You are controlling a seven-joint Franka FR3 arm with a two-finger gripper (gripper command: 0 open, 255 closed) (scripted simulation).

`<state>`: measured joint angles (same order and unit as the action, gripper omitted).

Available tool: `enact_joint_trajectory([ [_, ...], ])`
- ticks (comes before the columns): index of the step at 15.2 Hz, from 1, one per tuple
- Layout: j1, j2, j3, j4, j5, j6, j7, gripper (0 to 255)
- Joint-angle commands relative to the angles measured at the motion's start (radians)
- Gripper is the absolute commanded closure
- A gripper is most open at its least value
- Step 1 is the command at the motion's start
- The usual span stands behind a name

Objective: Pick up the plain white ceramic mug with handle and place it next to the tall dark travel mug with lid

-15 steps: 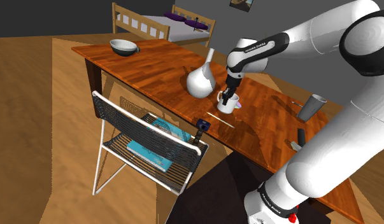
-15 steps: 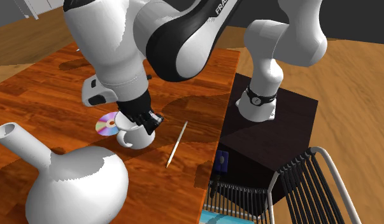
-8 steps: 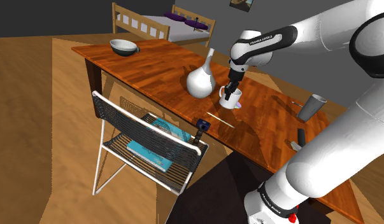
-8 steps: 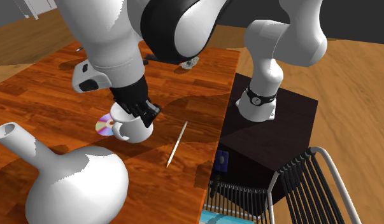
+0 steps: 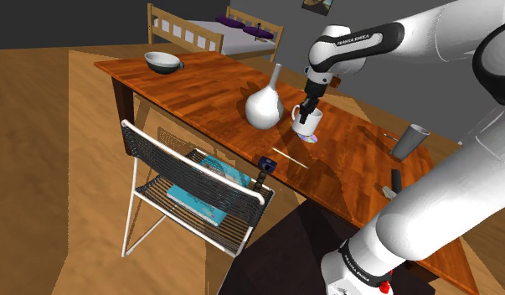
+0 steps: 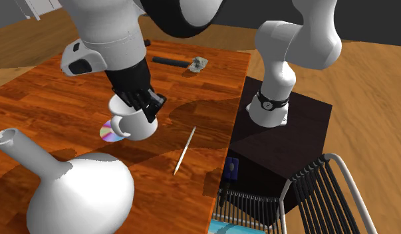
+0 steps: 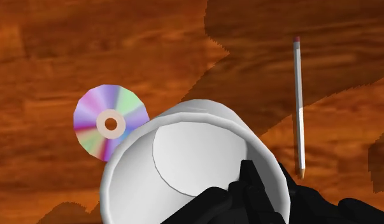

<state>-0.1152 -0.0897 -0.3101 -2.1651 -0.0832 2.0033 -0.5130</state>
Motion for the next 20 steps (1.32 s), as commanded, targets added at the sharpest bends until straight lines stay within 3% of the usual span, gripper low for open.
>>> enact_joint_trajectory([
  [1,0.001,-0.009,0.002,0.016,-0.002,-0.024,0.002,255],
  [20,0.006,-0.056,0.012,0.224,-0.007,-0.278,0.0,255],
])
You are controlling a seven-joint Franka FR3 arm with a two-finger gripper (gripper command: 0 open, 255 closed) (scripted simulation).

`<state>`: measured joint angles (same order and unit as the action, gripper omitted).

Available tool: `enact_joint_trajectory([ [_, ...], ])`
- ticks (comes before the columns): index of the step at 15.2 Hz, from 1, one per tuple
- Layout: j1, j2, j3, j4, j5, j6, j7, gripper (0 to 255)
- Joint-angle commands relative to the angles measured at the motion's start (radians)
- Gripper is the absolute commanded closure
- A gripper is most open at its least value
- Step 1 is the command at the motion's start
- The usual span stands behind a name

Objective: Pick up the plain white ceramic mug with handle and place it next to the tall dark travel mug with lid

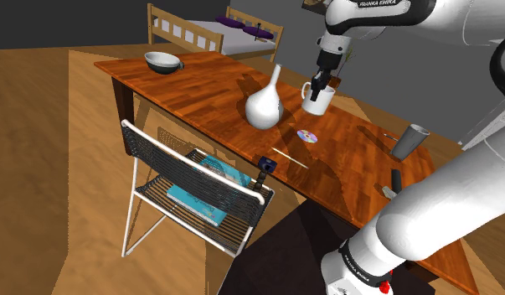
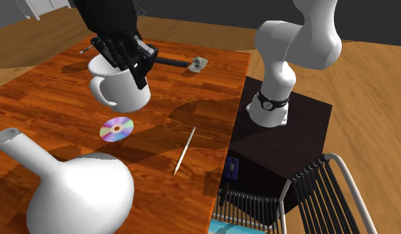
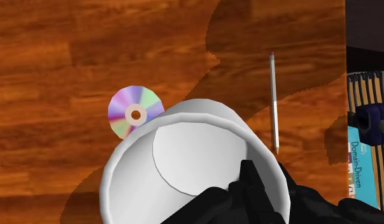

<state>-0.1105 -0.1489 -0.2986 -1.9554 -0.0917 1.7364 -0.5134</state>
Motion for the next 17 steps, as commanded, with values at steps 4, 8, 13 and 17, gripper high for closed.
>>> enact_joint_trajectory([
  [4,0.002,0.004,0.002,0.069,0.003,-0.065,-0.003,255],
  [8,0.003,0.008,0.003,0.127,0.004,-0.119,-0.006,255],
  [13,0.003,0.019,0.003,0.206,0.008,-0.188,-0.011,255],
  [17,-0.027,-0.003,-0.034,0.198,-0.009,-0.196,-0.078,255],
])
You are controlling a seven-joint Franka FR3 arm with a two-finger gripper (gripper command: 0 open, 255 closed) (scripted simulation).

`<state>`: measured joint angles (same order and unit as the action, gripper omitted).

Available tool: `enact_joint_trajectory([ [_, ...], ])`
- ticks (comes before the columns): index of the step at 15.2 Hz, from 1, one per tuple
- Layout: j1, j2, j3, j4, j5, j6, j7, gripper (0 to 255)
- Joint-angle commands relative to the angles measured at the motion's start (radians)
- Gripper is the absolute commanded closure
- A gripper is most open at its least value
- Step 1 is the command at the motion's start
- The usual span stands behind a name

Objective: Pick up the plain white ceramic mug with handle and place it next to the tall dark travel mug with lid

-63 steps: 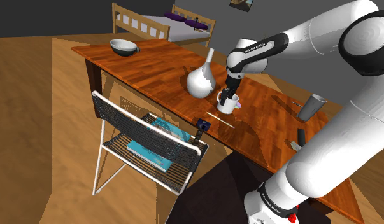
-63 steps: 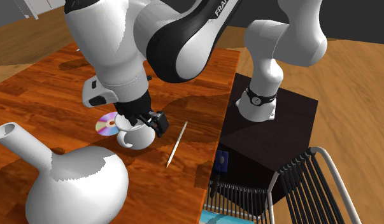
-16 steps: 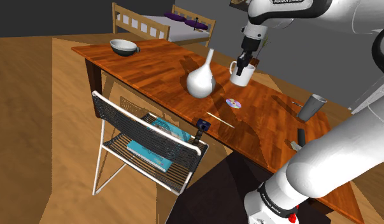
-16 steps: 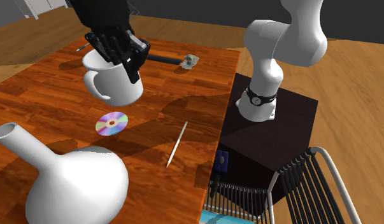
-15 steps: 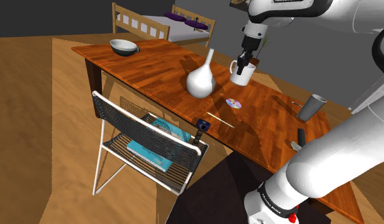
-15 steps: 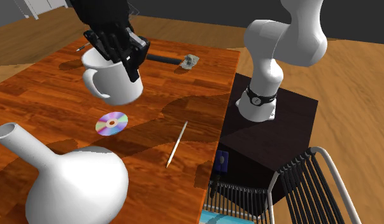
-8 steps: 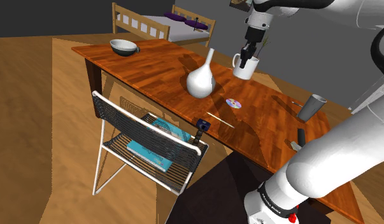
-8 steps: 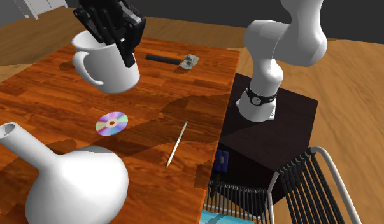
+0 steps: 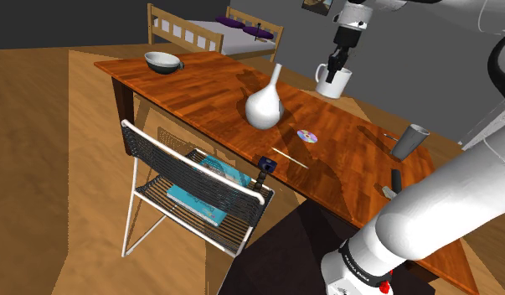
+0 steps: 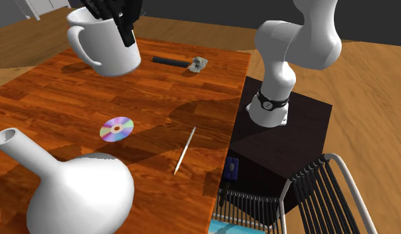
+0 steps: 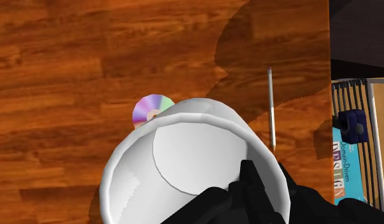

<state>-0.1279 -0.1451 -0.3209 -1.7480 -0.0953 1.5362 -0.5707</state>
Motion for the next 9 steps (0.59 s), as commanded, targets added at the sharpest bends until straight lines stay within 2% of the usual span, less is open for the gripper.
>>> enact_joint_trajectory([
  [1,-0.019,-0.013,-0.024,-0.015,-0.011,0.006,-0.043,255],
  [9,-0.099,-0.024,-0.138,-0.019,-0.045,0.018,-0.233,255],
])
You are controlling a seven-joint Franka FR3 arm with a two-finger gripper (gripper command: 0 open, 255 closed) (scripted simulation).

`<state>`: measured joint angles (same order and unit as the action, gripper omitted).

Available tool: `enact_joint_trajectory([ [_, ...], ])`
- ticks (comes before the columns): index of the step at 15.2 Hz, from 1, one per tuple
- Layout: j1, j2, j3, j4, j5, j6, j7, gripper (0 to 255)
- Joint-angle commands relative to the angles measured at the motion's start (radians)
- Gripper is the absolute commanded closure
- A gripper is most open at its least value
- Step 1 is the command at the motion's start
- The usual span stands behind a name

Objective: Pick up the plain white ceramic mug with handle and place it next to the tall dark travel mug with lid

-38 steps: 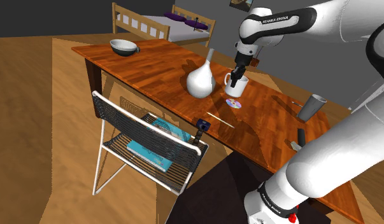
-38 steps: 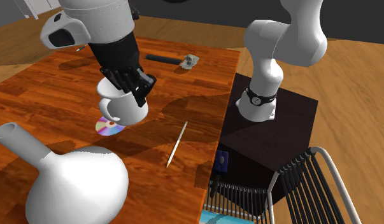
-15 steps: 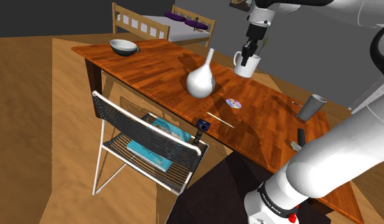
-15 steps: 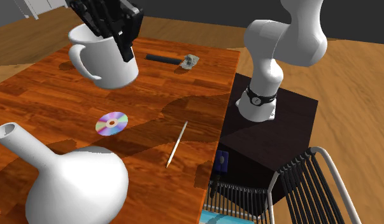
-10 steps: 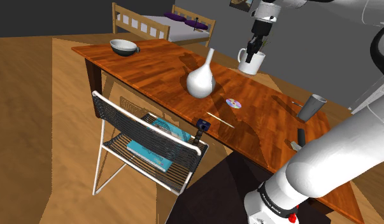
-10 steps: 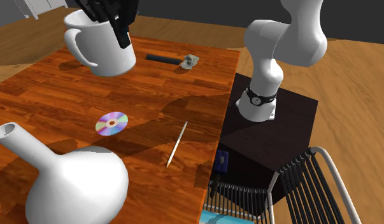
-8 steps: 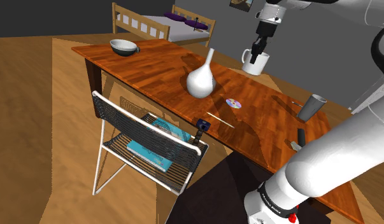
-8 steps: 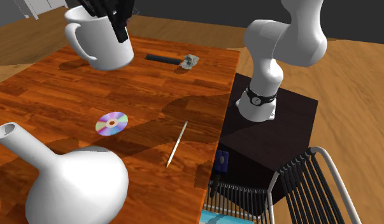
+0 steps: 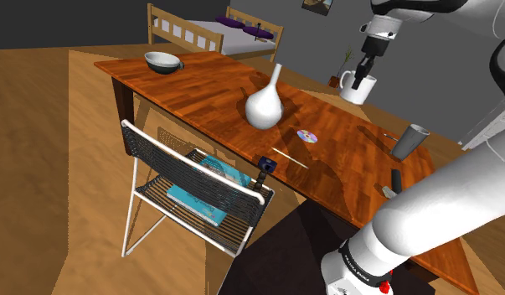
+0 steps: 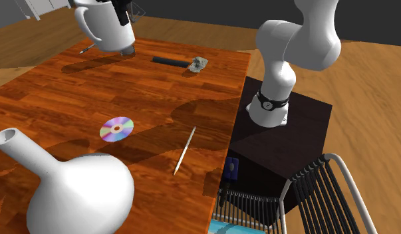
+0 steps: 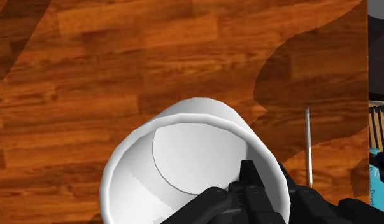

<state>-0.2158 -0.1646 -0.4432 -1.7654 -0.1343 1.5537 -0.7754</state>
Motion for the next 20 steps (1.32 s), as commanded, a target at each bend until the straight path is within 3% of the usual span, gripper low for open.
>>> enact_joint_trajectory([
  [1,-0.021,0.0,-0.031,0.003,-0.008,0.002,-0.053,255],
  [11,-0.129,0.112,-0.195,0.116,0.022,0.016,-0.333,255],
  [16,-0.207,0.227,-0.276,0.222,0.09,0.012,-0.494,255],
  [20,-0.3,0.35,-0.325,0.338,0.174,-0.006,-0.628,255],
])
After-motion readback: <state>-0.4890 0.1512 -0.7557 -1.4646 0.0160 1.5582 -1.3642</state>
